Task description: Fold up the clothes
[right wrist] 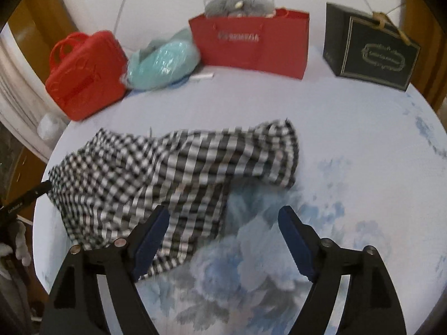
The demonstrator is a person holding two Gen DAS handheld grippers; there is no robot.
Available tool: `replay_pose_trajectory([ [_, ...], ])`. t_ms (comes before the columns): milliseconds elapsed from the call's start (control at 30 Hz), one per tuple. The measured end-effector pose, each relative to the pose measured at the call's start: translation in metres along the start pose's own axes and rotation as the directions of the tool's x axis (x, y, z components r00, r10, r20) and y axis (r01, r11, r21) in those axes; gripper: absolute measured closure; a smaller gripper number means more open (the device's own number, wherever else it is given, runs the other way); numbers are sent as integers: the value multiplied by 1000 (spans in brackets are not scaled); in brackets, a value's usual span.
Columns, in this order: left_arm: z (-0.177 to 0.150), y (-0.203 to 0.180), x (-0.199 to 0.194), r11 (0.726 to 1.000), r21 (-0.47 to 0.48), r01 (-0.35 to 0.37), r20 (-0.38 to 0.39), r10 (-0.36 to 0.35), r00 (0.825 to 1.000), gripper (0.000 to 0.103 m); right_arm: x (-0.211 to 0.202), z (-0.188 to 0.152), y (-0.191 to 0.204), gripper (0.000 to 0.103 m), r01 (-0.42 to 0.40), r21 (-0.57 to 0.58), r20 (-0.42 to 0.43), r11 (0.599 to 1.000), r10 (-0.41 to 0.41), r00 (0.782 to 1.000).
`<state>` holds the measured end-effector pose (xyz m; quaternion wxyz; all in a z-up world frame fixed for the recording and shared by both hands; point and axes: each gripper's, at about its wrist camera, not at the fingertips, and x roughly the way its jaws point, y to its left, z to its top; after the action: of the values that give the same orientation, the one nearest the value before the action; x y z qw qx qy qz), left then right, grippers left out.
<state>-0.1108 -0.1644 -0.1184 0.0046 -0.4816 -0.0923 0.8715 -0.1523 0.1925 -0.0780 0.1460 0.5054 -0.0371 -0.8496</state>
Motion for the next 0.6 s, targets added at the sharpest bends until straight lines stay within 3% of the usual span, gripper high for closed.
replay_pose_trajectory([
  [233,-20,-79,19,967,245,67,-25,-62,998,41,-6,-23,-2,23,-24,18,-31,1000,24,999],
  [333,-24,-98,37,947,312,70,-53,-56,997,41,-12,-32,-6,23,-33,28,-36,999,34,999],
  [433,-29,-107,59,935,354,29,-65,-7,998,41,-14,-40,-8,23,-44,32,-45,998,46,998],
  [467,-30,-109,67,931,365,-2,-54,23,998,52,-14,-42,-8,23,-51,35,-49,998,53,997],
  [533,-25,-105,76,945,326,-34,-47,52,998,100,-11,-47,-6,23,-63,34,-64,997,65,996],
  [600,-14,-91,74,975,222,-8,-48,19,999,102,-7,-52,-1,27,-77,31,-83,997,79,993],
])
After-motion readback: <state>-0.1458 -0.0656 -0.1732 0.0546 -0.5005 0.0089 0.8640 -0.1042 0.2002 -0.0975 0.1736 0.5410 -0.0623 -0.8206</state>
